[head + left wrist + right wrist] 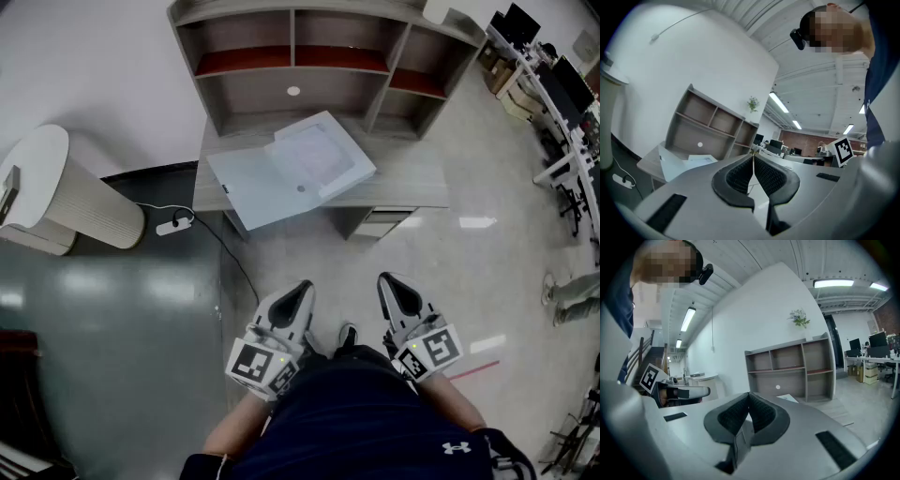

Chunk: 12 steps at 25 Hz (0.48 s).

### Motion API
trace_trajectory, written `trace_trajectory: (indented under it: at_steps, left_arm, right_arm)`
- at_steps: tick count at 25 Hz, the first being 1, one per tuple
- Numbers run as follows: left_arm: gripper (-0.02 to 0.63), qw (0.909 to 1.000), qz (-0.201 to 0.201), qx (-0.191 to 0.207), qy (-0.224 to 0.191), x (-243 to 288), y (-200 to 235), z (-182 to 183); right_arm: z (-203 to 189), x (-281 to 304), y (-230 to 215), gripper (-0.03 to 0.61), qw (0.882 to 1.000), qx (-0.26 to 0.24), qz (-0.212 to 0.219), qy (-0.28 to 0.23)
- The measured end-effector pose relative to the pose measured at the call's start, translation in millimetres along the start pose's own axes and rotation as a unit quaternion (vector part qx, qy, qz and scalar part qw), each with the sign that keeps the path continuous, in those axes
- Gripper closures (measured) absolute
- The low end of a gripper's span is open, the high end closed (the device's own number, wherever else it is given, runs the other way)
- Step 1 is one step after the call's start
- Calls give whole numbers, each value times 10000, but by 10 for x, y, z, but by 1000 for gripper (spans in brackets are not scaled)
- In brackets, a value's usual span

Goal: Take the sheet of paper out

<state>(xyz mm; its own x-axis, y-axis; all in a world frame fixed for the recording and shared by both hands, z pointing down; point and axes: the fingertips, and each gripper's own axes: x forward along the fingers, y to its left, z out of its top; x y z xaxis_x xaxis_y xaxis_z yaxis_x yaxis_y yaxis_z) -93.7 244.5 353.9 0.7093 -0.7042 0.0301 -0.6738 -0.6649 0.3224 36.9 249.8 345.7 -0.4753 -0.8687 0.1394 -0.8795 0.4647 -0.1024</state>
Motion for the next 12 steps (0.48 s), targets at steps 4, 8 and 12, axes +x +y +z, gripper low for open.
trace_trajectory:
  at_steps: [4,8,12]
  left_arm:
    - [591,9998,-63,-168,131,-83,-140,-35]
    - [591,9992,-105,-159,347,-12,-235,-187]
    - [591,9991,-5,-78,428,72,-326,-221]
  right_arm:
    - [22,-92,119,566,9999,75,58,33]
    - [-15,-145,71,566,9998,138,118,-21]
    - [-10,-244,-51,566,9991,347,190,-159]
